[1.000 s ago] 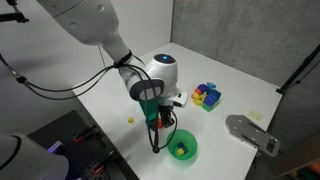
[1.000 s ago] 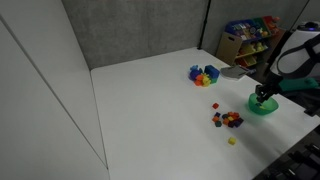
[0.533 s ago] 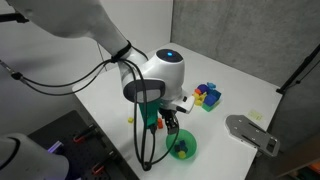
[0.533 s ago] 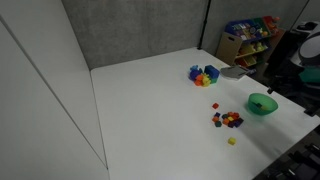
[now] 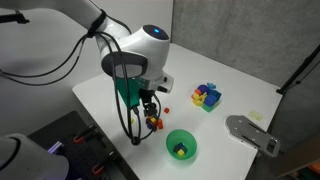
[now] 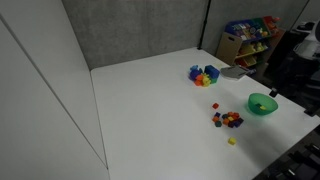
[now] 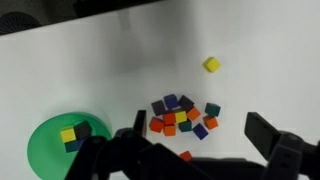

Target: Put a small block in the bowl

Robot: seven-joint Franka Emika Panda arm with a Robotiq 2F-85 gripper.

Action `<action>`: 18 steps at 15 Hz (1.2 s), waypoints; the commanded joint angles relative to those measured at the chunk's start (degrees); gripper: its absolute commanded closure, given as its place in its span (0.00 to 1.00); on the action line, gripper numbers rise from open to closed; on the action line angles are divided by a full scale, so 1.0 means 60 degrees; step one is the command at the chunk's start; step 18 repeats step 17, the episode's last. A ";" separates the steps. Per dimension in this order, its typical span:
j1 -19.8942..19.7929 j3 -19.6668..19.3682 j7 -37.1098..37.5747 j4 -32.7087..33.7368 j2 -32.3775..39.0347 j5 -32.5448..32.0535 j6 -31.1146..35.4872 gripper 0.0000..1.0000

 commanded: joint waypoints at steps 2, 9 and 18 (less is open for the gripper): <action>0.0287 0.0428 0.0819 -0.0334 -0.1546 -0.1451 -0.1204 0.00; 0.0314 0.1011 0.2034 -0.0267 -0.4052 -0.2928 -0.2681 0.00; 0.0397 0.0907 0.1781 -0.0143 -0.4609 -0.2837 -0.3077 0.00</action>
